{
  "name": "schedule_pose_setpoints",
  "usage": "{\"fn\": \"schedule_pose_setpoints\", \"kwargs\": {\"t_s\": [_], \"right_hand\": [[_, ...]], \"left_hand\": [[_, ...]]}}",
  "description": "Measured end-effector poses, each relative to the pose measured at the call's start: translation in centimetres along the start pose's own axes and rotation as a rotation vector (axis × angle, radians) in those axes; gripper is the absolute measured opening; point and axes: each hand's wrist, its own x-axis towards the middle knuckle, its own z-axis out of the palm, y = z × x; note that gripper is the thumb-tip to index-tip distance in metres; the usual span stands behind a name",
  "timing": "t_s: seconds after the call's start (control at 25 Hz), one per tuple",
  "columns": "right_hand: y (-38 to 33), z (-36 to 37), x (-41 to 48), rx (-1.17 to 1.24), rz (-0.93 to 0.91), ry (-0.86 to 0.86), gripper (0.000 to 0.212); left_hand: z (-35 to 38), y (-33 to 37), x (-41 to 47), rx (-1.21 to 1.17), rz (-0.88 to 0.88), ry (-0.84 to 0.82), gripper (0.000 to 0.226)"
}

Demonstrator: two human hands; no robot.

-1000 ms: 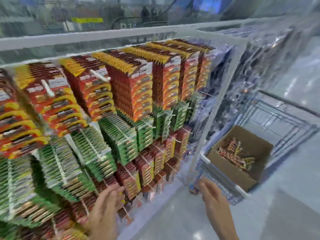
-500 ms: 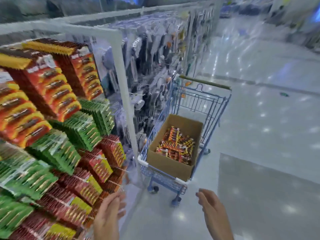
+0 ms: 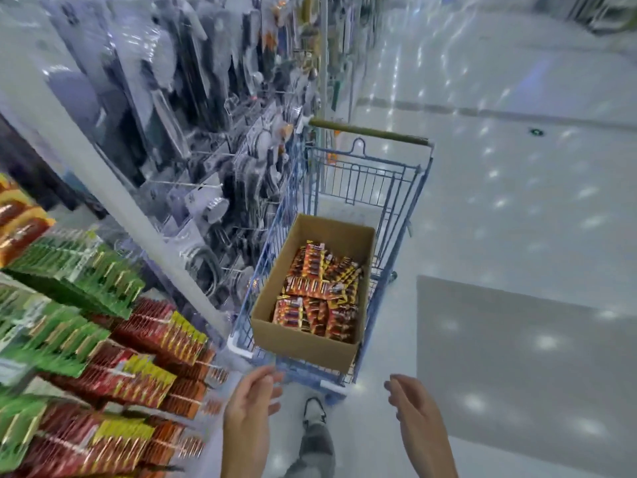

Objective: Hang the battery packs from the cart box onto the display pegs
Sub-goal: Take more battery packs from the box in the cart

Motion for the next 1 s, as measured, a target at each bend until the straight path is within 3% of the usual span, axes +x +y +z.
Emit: {"fn": "schedule_pose_setpoints", "kwargs": {"t_s": [0.2, 0.36, 0.48, 0.72, 0.88, 1.0], "right_hand": [[-5.1, 1.0, 6.0, -0.035, 0.006, -0.001, 0.009], [-9.0, 1.6, 9.5, -0.042, -0.003, 0.01, 0.01], [-10.5, 2.3, 11.7, -0.049, 0.015, -0.007, 0.011], [-11.6, 4.2, 16.7, -0.103, 0.1, -0.139, 0.014], [-11.6, 3.8, 20.3, -0.125, 0.173, -0.214, 0.015], [-12.5, 3.3, 21.8, -0.143, 0.195, -0.244, 0.015]], "left_hand": [[5.6, 2.5, 8.6, 0.079, -0.022, -0.109, 0.017], [9.7, 2.7, 14.0, 0.092, -0.143, -0.144, 0.015], [12.8, 1.3, 17.5, 0.232, -0.25, -0.184, 0.02], [19.5, -5.3, 27.9, 0.569, -0.515, -0.265, 0.046], [21.4, -11.6, 33.3, 0.695, -0.669, -0.278, 0.037], [22.0, -14.4, 34.4, 0.733, -0.685, -0.305, 0.038]]}}
